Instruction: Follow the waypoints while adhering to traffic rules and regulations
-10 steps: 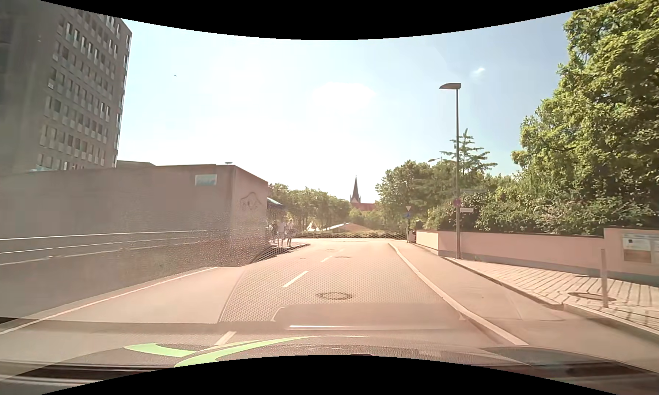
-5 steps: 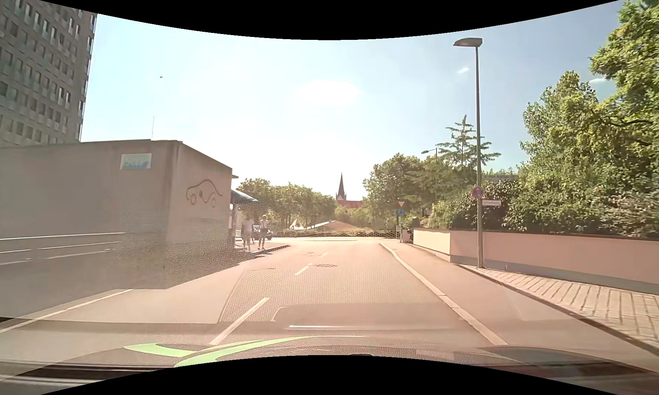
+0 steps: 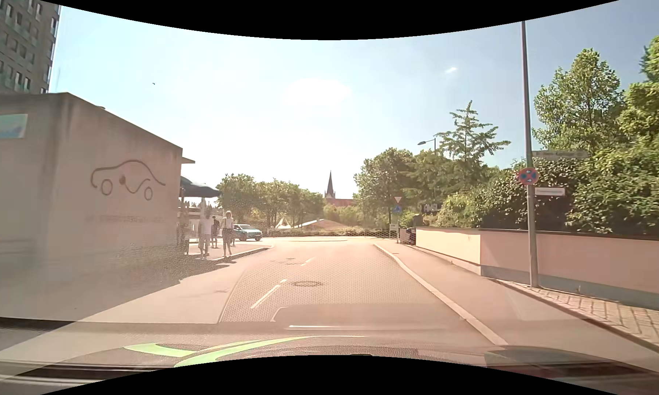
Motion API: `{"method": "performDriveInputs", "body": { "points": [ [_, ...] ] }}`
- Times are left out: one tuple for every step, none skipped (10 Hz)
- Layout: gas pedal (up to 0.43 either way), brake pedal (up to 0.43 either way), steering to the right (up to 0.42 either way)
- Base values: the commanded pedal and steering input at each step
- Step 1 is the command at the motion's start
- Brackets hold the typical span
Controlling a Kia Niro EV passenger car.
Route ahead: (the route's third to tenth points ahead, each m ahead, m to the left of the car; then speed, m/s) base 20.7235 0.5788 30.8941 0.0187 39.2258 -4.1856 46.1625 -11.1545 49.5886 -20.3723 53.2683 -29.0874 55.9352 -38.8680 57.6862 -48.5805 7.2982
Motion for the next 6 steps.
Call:
{"method": "performDriveInputs", "body": {
  "points": [
    [0.0,0.0,0.037],
    [0.0,0.006,0.035],
    [0.0,0.024,0.032],
    [0.0,0.03,0.028],
    [0.0,0.037,0.025],
    [0.0,0.043,0.021]
  ]
}}
